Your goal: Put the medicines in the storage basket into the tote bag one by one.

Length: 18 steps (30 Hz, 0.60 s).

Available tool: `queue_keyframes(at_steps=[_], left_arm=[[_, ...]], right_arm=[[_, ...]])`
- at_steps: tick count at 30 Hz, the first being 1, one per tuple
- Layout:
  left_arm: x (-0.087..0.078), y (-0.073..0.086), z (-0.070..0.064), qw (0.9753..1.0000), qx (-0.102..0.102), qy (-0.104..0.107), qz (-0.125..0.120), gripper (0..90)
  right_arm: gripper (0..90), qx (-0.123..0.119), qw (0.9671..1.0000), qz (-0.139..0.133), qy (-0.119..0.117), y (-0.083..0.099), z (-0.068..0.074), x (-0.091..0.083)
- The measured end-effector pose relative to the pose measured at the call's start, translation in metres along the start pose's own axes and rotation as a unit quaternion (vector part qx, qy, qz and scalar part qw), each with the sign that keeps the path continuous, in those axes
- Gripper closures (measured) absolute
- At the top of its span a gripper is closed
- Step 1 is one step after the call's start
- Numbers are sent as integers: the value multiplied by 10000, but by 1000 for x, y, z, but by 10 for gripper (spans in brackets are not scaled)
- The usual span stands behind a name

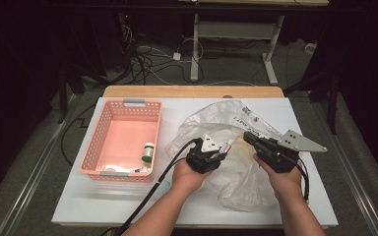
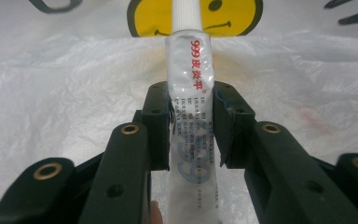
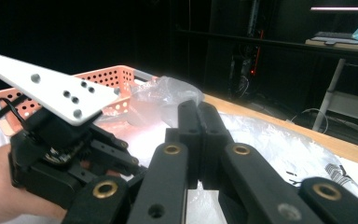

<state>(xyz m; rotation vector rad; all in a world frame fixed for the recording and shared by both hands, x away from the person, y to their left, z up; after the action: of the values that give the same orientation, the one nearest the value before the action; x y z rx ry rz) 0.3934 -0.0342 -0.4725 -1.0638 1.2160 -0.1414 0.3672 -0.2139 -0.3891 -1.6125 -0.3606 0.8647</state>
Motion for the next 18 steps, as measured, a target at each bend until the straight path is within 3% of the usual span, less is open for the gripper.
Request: queue_keyframes(at_steps=[18], left_arm=[[31, -8, 6, 9988, 134, -264, 385, 673]], right_arm=[[900, -65, 9997, -254, -12, -11, 5, -12]])
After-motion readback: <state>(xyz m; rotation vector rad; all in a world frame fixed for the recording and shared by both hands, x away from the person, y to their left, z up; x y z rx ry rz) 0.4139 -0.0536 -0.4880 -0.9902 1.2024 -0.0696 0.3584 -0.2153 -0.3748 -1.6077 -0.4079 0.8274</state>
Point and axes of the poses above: each handheld gripper's, and its own axes: x roughly forward along the jaws, y roughly out of its underside, z roughly to its left, the point moved 4 cm from there along x, roughly forward along the jaws, and after that the axes turned 8 degrees about z, right-handed, at the moved point
